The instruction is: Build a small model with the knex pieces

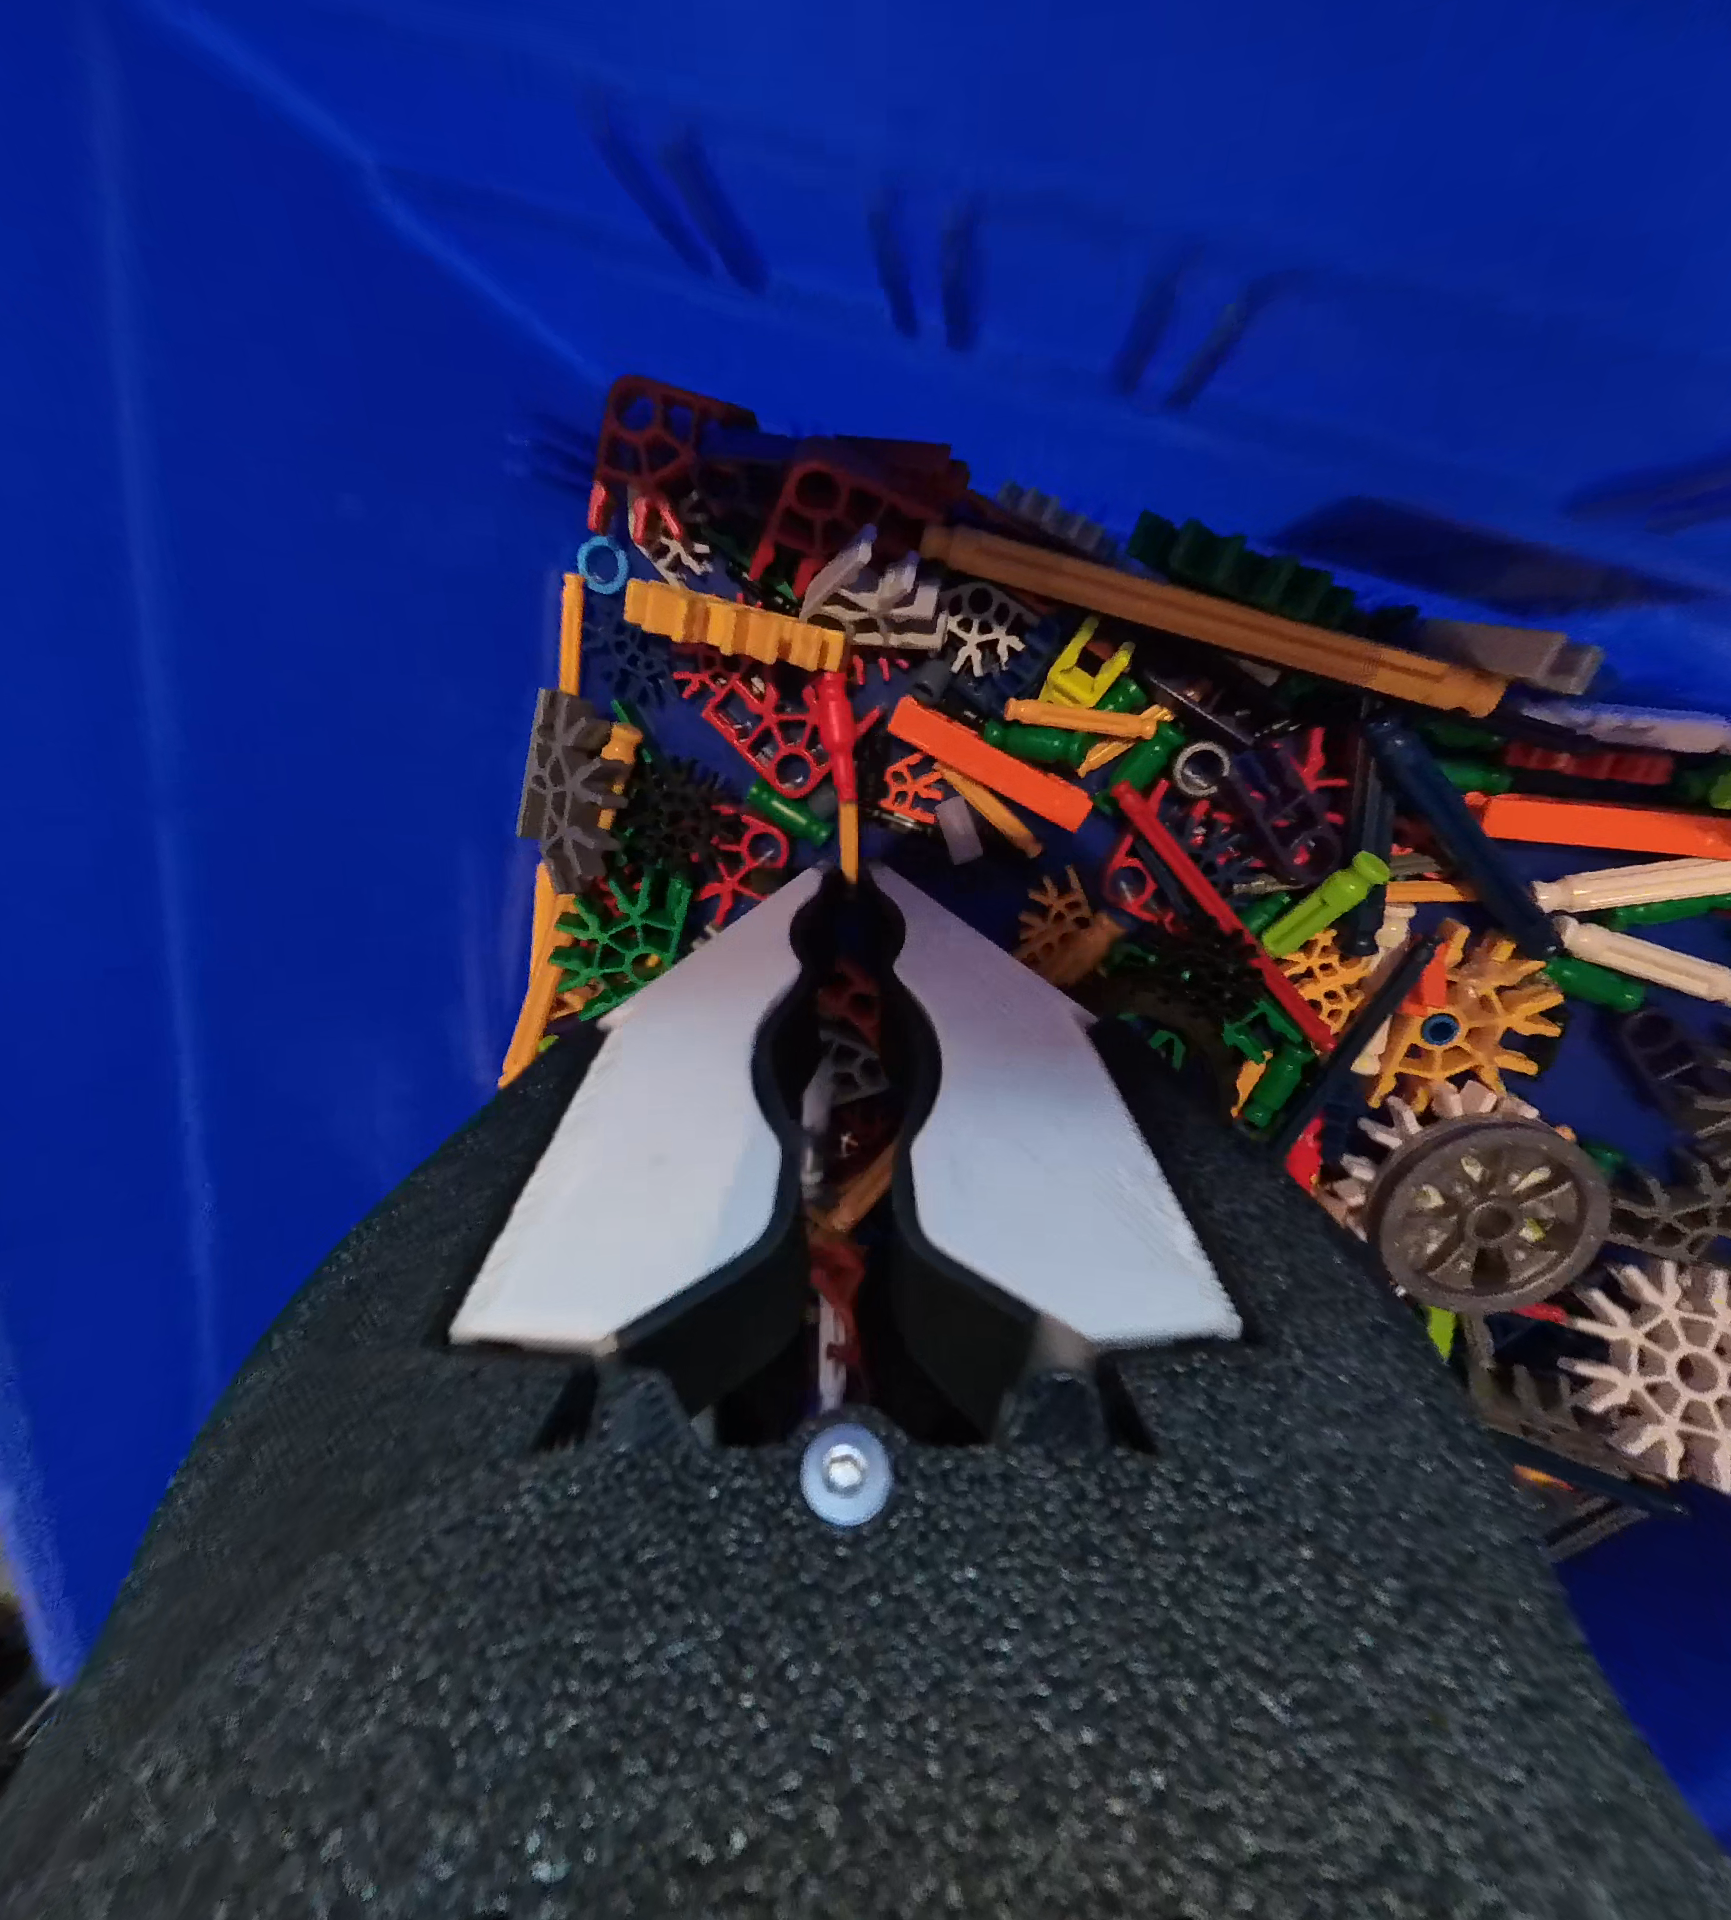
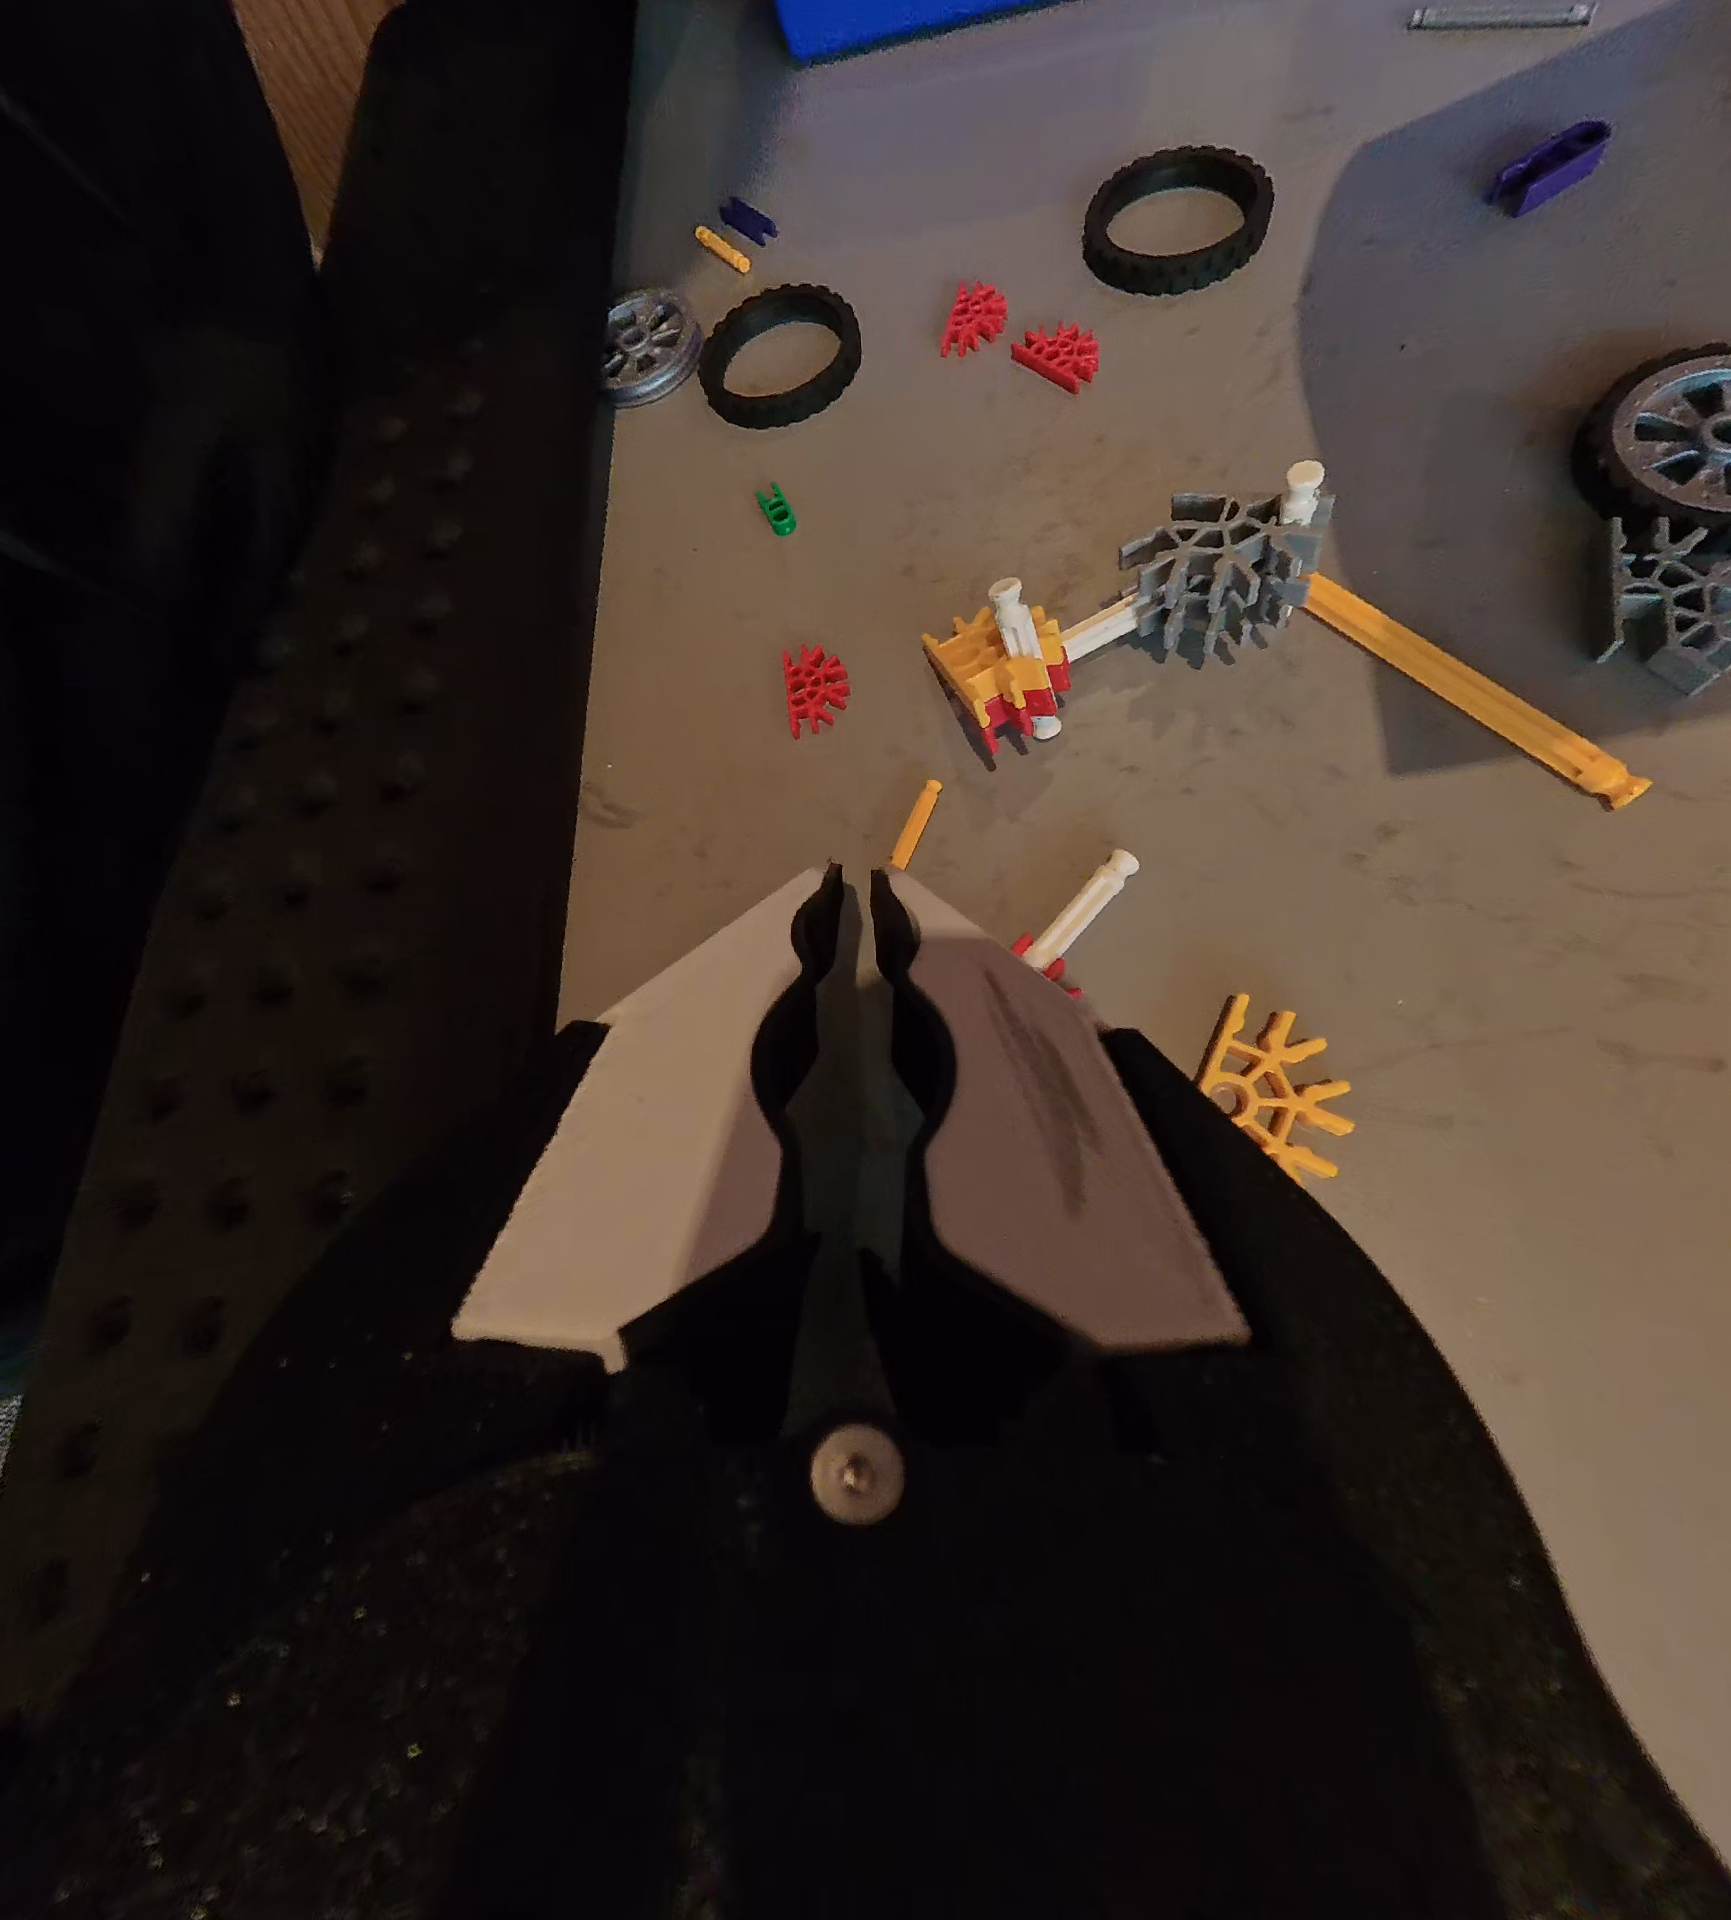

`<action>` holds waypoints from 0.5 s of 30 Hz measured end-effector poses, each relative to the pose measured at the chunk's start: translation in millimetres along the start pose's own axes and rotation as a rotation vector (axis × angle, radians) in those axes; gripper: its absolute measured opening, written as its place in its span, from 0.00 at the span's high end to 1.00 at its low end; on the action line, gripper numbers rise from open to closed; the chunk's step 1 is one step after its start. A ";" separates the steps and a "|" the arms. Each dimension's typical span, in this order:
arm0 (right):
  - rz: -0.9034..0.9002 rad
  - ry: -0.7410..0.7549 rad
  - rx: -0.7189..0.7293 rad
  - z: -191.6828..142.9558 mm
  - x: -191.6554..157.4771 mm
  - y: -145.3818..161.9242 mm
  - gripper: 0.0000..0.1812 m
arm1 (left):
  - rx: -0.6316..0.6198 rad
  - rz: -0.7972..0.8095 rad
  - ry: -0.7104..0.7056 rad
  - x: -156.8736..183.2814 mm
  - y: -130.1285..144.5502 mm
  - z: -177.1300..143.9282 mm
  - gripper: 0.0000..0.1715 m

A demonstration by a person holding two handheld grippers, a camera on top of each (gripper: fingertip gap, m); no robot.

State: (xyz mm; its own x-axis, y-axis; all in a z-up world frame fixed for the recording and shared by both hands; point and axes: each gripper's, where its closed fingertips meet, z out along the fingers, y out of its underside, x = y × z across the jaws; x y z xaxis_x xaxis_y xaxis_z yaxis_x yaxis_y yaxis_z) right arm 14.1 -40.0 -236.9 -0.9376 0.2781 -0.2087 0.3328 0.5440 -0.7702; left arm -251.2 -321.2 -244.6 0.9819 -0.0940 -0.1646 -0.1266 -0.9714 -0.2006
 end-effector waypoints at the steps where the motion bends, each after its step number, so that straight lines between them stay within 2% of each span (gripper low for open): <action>1: -0.002 -0.001 0.000 -0.1 -0.4 0.0 0.98 | 0.004 0.001 -0.016 -1.2 -1.6 -3.5 1.00; 9: -0.037 0.007 -0.006 0.4 -2.9 1.1 0.98 | 0.054 -0.028 -0.090 3.4 -8.1 -33.7 1.00; 15: -0.076 0.026 -0.010 0.9 -4.3 1.6 0.97 | 0.133 -0.045 -0.149 19.5 -20.7 -66.4 1.00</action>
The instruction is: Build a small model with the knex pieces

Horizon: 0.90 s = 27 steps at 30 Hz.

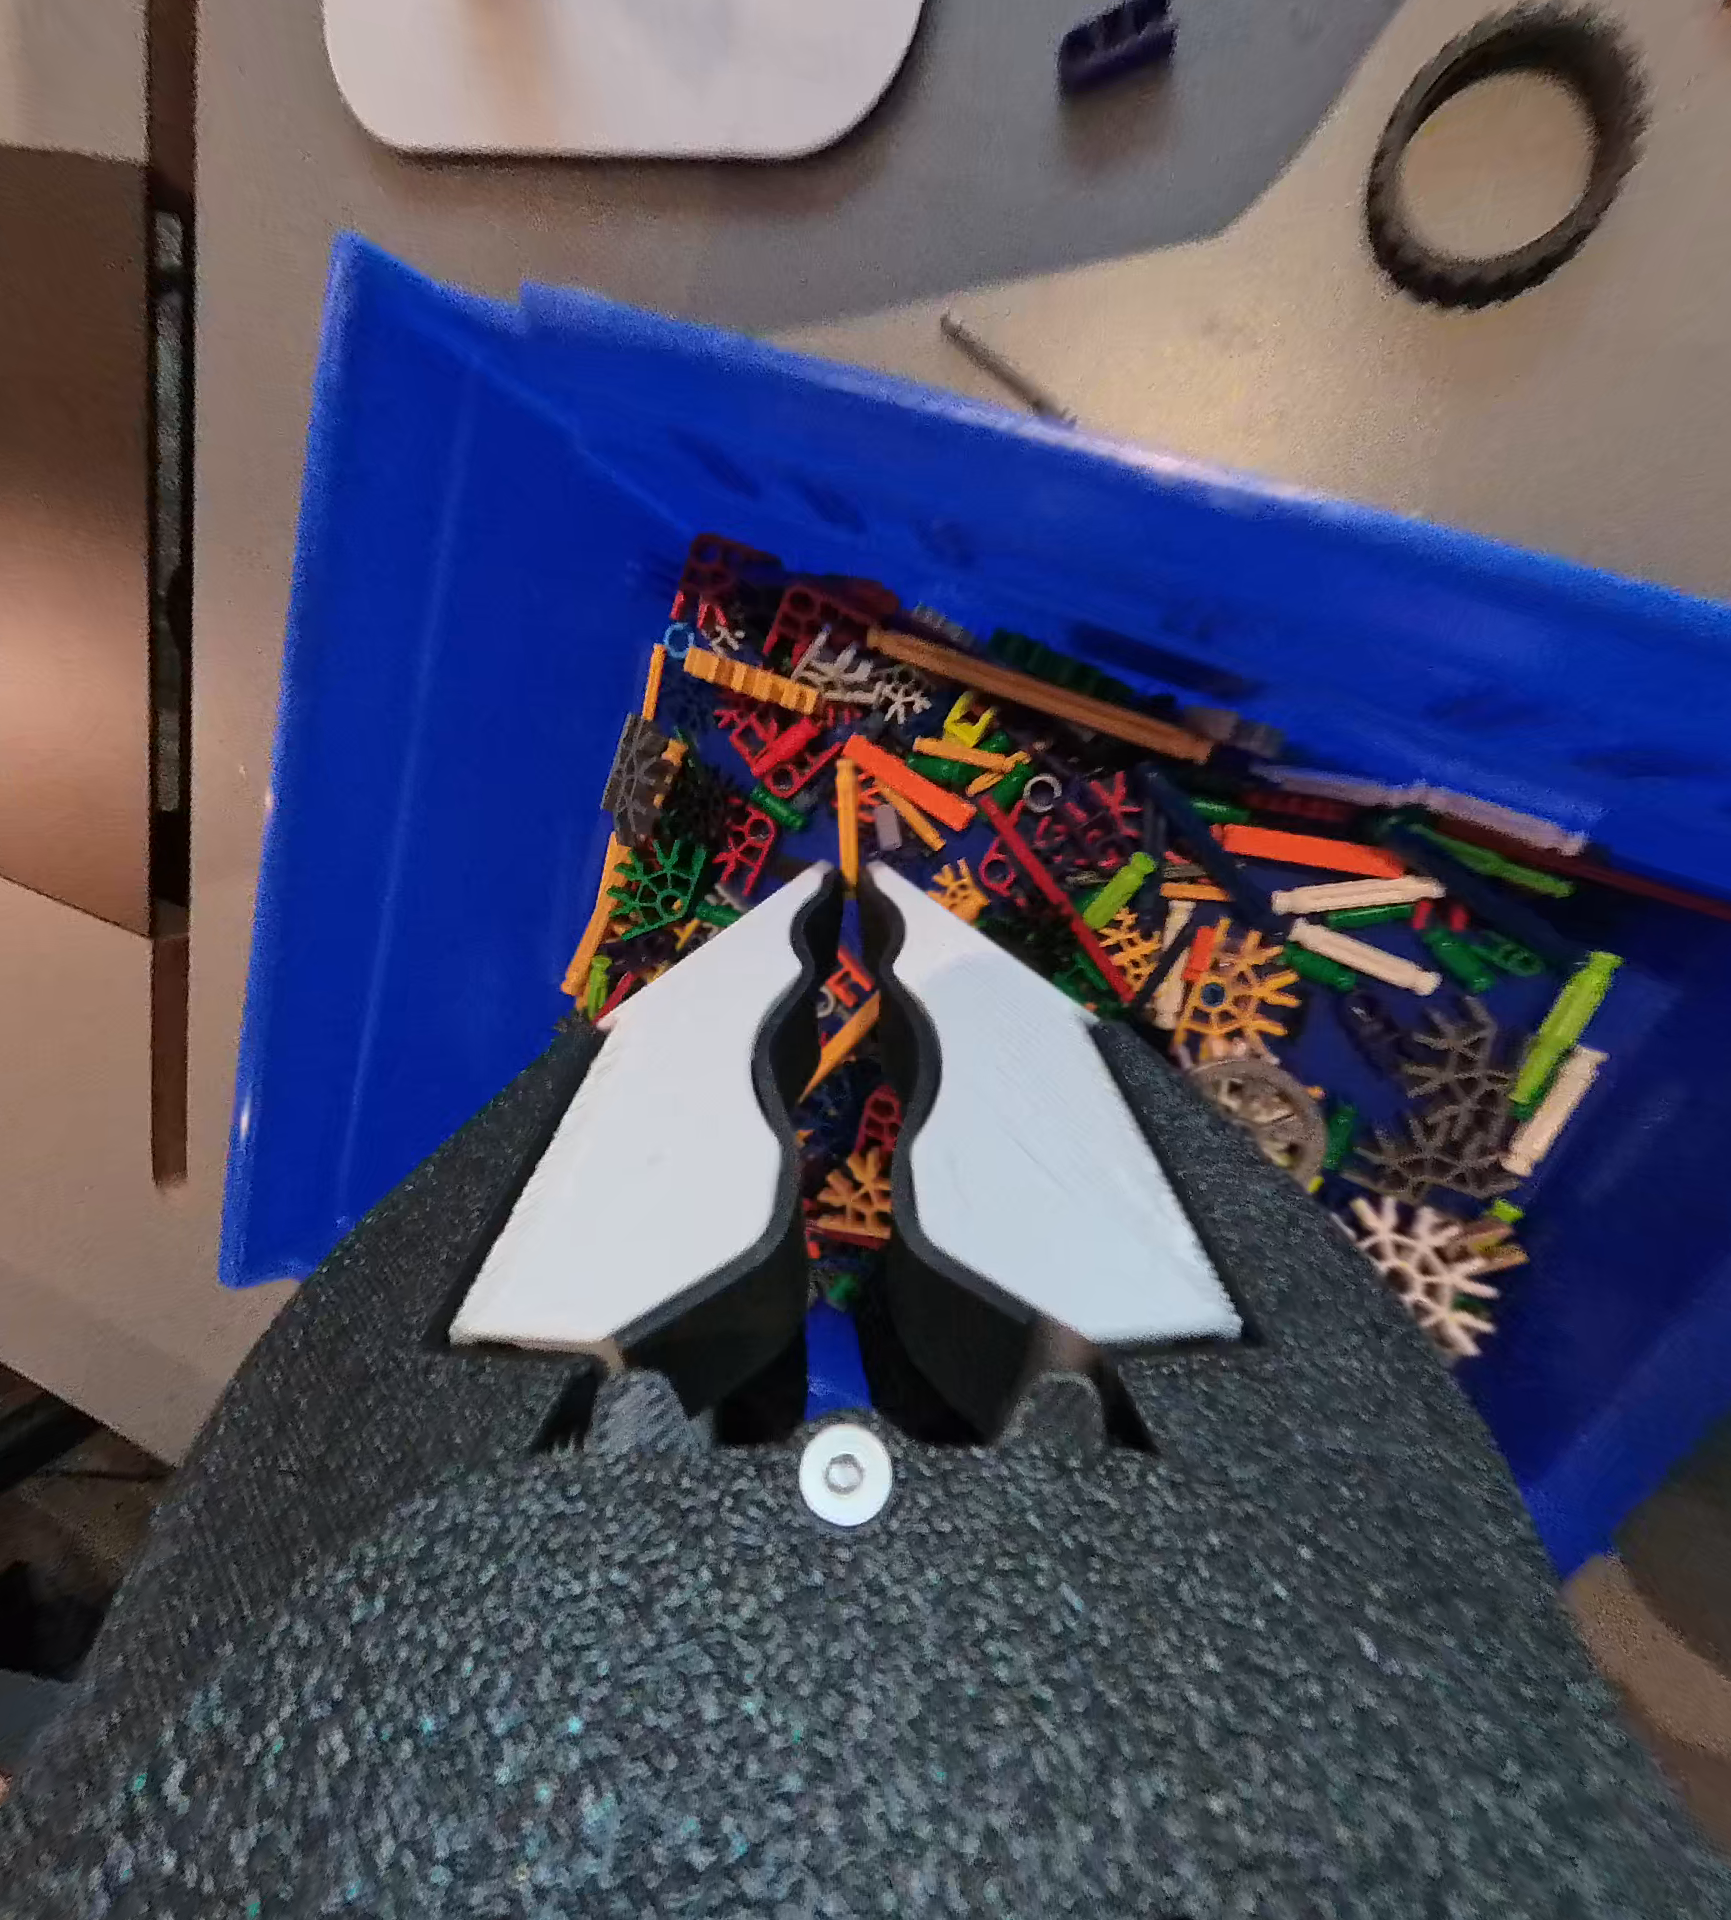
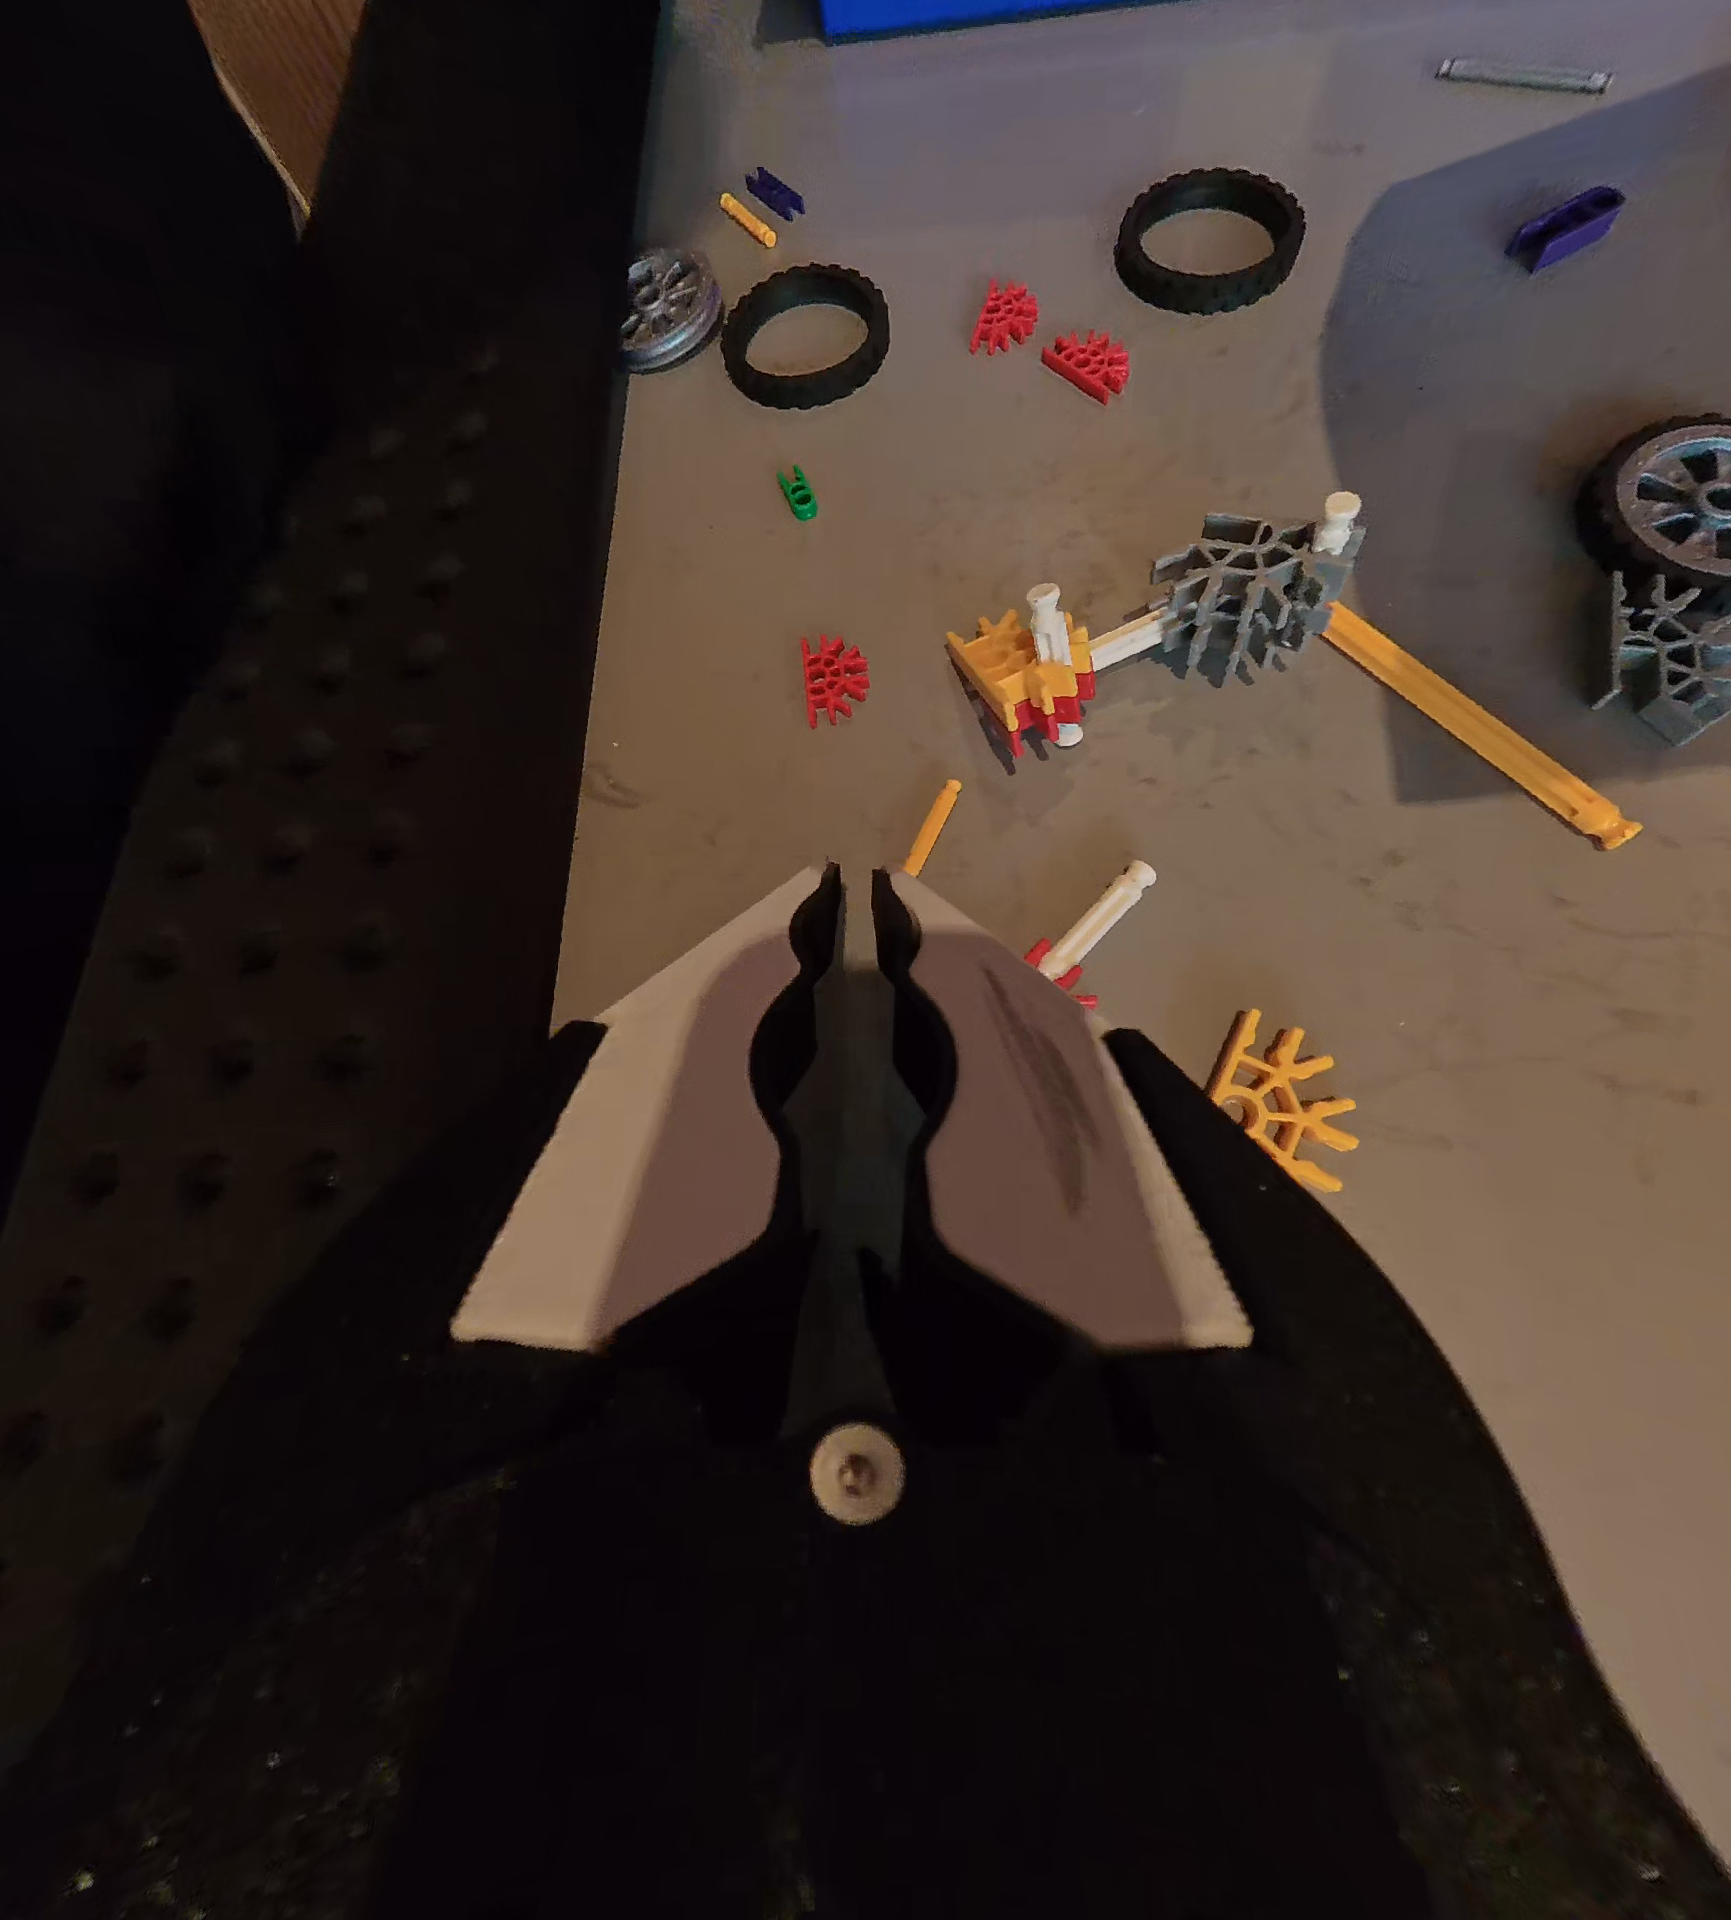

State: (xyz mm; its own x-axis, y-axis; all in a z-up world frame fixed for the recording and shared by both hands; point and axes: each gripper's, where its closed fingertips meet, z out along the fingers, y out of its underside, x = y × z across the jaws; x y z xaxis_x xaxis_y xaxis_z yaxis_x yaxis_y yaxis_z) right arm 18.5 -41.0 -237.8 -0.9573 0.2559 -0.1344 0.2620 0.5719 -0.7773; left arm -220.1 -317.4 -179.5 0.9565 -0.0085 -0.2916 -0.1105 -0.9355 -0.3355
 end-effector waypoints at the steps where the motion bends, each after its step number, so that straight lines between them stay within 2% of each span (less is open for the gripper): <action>1: -0.008 0.005 -0.002 0.2 -0.1 0.2 0.97 | 0.012 0.005 -0.008 3.4 -3.8 -4.9 1.00; 10: -0.103 0.070 0.008 -0.9 0.1 -6.8 0.97 | 0.118 0.082 -0.041 53.2 -55.2 -39.2 1.00; 15: -0.134 0.135 0.133 -16.2 3.7 -32.6 0.97 | 0.179 0.163 -0.091 94.2 -100.5 -56.2 0.99; 17: -0.142 0.155 0.174 -18.8 4.1 -41.8 0.96 | 0.160 0.215 -0.161 106.7 -114.2 -56.5 0.99; 21: -0.150 0.197 0.213 -17.7 6.4 -53.8 0.95 | 0.160 0.298 -0.242 140.9 -145.1 -44.1 0.99; 27: -0.156 0.213 0.158 -8.2 6.9 -47.5 0.94 | 0.189 0.367 -0.193 208.3 -183.3 4.2 1.00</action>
